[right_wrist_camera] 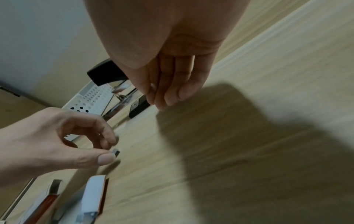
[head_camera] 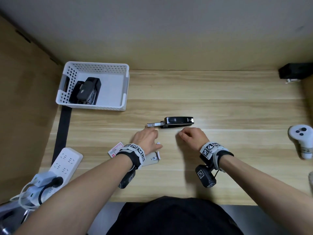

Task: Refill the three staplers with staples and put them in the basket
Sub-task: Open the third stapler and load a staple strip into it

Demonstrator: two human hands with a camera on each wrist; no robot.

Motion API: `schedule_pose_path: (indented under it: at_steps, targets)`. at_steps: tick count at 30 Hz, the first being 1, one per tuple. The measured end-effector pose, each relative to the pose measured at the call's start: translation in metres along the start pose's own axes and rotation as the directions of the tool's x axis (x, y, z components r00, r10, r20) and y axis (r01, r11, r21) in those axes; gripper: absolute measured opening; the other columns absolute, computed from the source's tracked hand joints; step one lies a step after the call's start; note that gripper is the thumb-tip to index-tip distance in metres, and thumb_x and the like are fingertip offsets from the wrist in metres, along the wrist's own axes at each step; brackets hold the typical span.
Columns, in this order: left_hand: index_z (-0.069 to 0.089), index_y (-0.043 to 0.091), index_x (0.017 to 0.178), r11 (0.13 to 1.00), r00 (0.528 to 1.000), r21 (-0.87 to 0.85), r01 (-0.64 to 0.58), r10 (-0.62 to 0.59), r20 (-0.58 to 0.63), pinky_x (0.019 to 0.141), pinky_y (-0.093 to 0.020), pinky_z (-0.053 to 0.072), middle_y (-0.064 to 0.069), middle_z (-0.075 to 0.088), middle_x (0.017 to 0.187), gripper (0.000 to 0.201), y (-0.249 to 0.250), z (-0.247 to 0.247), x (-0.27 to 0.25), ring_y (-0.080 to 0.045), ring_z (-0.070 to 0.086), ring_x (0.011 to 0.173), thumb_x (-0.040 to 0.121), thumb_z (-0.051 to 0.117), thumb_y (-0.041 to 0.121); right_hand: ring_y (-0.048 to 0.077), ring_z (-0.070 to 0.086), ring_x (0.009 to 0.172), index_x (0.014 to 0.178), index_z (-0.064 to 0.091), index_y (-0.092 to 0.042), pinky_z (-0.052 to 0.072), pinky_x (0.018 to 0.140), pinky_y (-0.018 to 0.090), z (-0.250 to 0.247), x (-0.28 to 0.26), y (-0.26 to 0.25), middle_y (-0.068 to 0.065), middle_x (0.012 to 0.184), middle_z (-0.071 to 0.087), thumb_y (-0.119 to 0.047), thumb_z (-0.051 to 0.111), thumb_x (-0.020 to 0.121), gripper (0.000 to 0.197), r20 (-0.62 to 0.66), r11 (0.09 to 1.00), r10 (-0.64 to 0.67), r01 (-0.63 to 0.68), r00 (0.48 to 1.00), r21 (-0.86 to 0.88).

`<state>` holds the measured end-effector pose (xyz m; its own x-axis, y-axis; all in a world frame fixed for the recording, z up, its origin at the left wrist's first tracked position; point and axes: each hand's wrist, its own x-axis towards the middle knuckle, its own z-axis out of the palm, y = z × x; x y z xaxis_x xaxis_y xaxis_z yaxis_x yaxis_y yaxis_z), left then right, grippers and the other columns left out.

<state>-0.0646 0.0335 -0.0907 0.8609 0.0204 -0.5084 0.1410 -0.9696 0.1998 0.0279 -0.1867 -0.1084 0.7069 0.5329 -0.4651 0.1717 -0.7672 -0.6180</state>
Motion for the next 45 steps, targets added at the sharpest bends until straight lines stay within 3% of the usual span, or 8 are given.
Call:
schedule_pose_path:
  at_steps: [13, 21, 26, 29, 33, 39, 42, 45]
  targets:
    - [0.066, 0.021, 0.099, 0.998, 0.998, -0.030, -0.048, 0.047, -0.047, 0.074, -0.032, 0.049, 0.005, 0.063, 0.102, 0.018, -0.007, -0.014, -0.007, -0.019, 0.059, 0.096, 0.088, 0.056, 0.031, 0.015, 0.060, 0.073, 0.077, 0.063, -0.032, 0.047, 0.068, 0.030, -0.008, -0.002, 0.001, -0.010, 0.073, 0.065, -0.037, 0.054, 0.093, 0.019, 0.001, 1.000, 0.024, -0.024, 1.000, -0.003]
    - [0.074, 0.017, 0.095, 0.956, 0.990, -0.292, -0.003, -0.039, -0.138, 0.080, -0.026, 0.055, 0.002, 0.072, 0.092, 0.009, -0.038, -0.062, -0.005, -0.011, 0.064, 0.080, 0.089, 0.067, 0.015, 0.013, 0.058, 0.071, 0.080, 0.066, -0.028, 0.043, 0.064, 0.028, -0.033, 0.002, -0.028, -0.009, 0.072, 0.065, -0.033, 0.055, 0.093, 0.018, -0.038, 0.999, -0.031, 0.030, 0.999, -0.037]
    - [0.070, 0.012, 0.117, 0.902, 0.982, -0.432, 0.002, -0.083, -0.170, 0.090, -0.029, 0.053, -0.001, 0.070, 0.102, 0.028, -0.051, -0.058, -0.007, -0.013, 0.063, 0.089, 0.090, 0.065, 0.008, 0.011, 0.058, 0.071, 0.081, 0.066, -0.029, 0.041, 0.064, 0.027, -0.027, 0.001, -0.033, -0.012, 0.072, 0.064, -0.032, 0.055, 0.093, 0.017, -0.017, 0.997, -0.055, 0.054, 0.998, -0.061]
    - [0.076, 0.011, 0.106, 0.885, 0.982, -0.466, 0.012, -0.097, -0.159, 0.092, -0.030, 0.051, -0.003, 0.073, 0.104, 0.018, -0.051, -0.049, -0.010, -0.016, 0.066, 0.095, 0.092, 0.064, 0.010, 0.011, 0.058, 0.070, 0.071, 0.058, -0.036, 0.041, 0.064, 0.027, -0.021, 0.002, -0.031, -0.013, 0.070, 0.062, -0.032, 0.055, 0.092, 0.021, 0.005, 0.997, -0.044, 0.044, 0.999, -0.070]
    - [0.080, 0.011, 0.090, 0.820, 0.960, -0.566, 0.081, -0.218, -0.178, 0.081, -0.021, 0.051, -0.001, 0.076, 0.089, 0.011, -0.047, -0.047, -0.008, -0.010, 0.066, 0.080, 0.085, 0.070, 0.008, 0.008, 0.055, 0.066, 0.063, 0.052, -0.041, 0.039, 0.062, 0.027, -0.018, 0.004, -0.028, -0.015, 0.065, 0.060, -0.033, 0.055, 0.091, 0.030, 0.017, 0.996, -0.035, 0.037, 0.999, -0.078]
    - [0.077, 0.016, 0.081, 0.759, 0.938, -0.631, 0.159, -0.315, -0.144, 0.073, -0.022, 0.053, 0.008, 0.067, 0.073, 0.008, -0.045, -0.048, 0.005, -0.008, 0.062, 0.072, 0.081, 0.073, 0.008, 0.009, 0.058, 0.068, 0.070, 0.060, -0.033, 0.042, 0.062, 0.027, -0.019, 0.007, -0.024, -0.011, 0.068, 0.064, -0.035, 0.055, 0.090, 0.021, 0.015, 0.998, -0.010, 0.011, 1.000, -0.058]
    - [0.076, 0.011, 0.105, 0.740, 0.933, -0.641, 0.204, -0.345, -0.101, 0.082, -0.020, 0.050, 0.002, 0.071, 0.089, 0.021, -0.045, -0.046, 0.011, -0.014, 0.065, 0.085, 0.086, 0.068, 0.008, 0.008, 0.056, 0.067, 0.068, 0.057, -0.037, 0.040, 0.060, 0.025, -0.017, 0.006, -0.023, -0.013, 0.066, 0.062, -0.035, 0.055, 0.092, 0.024, 0.019, 0.998, -0.020, 0.021, 1.000, -0.056]
    - [0.073, 0.007, 0.111, 0.728, 0.941, -0.643, 0.237, -0.337, -0.035, 0.089, -0.032, 0.056, -0.006, 0.072, 0.110, 0.023, -0.045, -0.046, 0.013, -0.022, 0.068, 0.096, 0.090, 0.064, 0.004, 0.008, 0.055, 0.065, 0.063, 0.052, -0.040, 0.039, 0.059, 0.025, -0.016, 0.004, -0.024, -0.012, 0.064, 0.060, -0.035, 0.055, 0.092, 0.030, 0.017, 0.998, -0.023, 0.024, 1.000, -0.058]
